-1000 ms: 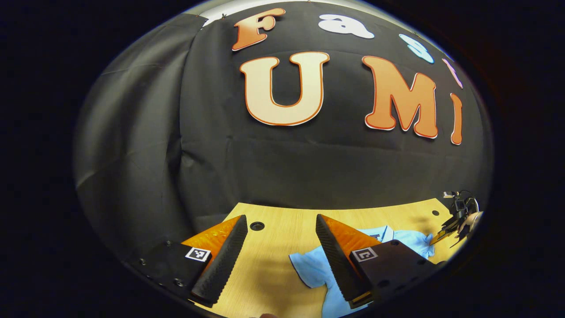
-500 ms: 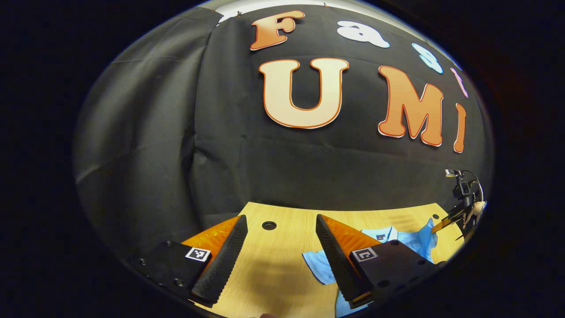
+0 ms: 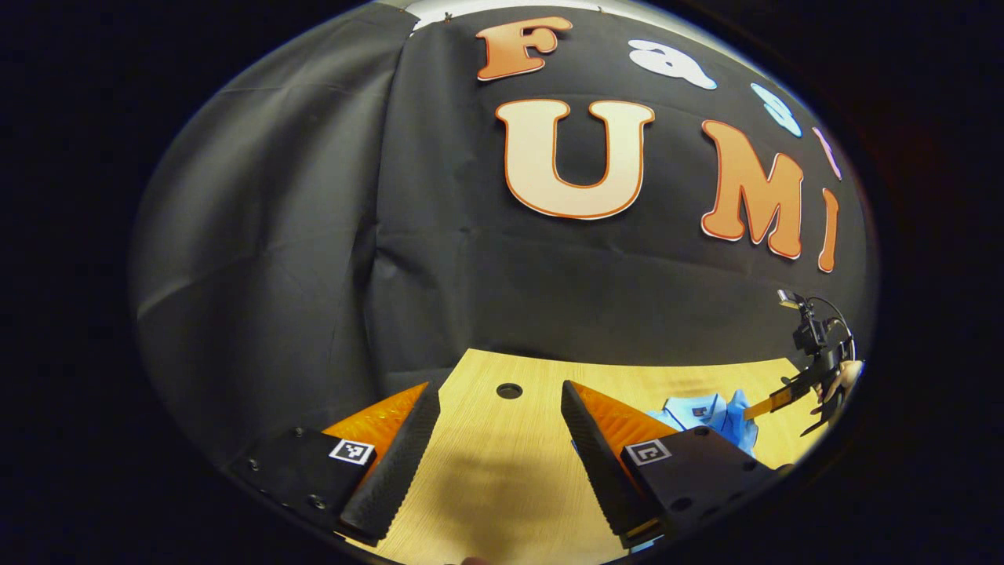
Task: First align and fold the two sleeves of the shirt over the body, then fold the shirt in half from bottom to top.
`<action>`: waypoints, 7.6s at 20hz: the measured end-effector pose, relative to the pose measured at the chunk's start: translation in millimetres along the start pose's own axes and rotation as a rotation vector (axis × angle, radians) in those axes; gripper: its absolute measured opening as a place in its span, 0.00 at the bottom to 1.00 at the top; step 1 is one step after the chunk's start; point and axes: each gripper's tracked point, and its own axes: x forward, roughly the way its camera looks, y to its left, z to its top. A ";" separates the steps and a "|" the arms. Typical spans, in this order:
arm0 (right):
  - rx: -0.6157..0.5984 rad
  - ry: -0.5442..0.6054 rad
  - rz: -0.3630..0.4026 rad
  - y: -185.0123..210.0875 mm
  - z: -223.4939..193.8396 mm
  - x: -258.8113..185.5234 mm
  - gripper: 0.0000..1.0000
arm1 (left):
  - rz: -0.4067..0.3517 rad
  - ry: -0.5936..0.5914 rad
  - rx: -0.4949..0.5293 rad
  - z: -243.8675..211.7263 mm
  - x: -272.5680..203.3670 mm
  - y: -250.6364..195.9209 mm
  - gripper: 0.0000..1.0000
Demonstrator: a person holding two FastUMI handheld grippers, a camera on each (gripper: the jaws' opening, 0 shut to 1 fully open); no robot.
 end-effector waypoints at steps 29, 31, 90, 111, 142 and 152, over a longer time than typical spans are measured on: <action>0.166 -0.227 -0.004 -105.8 -20.0 -107.1 0.99 | -0.134 0.663 -0.056 -183.1 120.8 -151.4 1.00; 0.186 -0.217 -0.009 -115.6 -22.5 -104.5 0.99 | -0.123 0.721 -0.076 -196.1 127.0 -152.1 0.99; 0.310 -0.126 -0.042 -191.8 -123.5 -126.5 0.99 | -0.380 0.680 0.098 -152.0 53.7 -367.1 1.00; 0.029 0.324 -0.093 -126.3 -356.0 -133.4 0.99 | -0.297 1.023 0.065 -315.1 -206.0 -202.3 1.00; 0.055 0.204 -0.111 -123.0 -271.5 -114.2 0.01 | -0.300 1.043 0.103 -310.7 -168.7 -232.5 0.07; 0.005 -0.020 -0.164 -139.6 -85.5 -78.4 0.01 | -0.322 0.836 0.140 -208.7 2.0 -269.5 0.07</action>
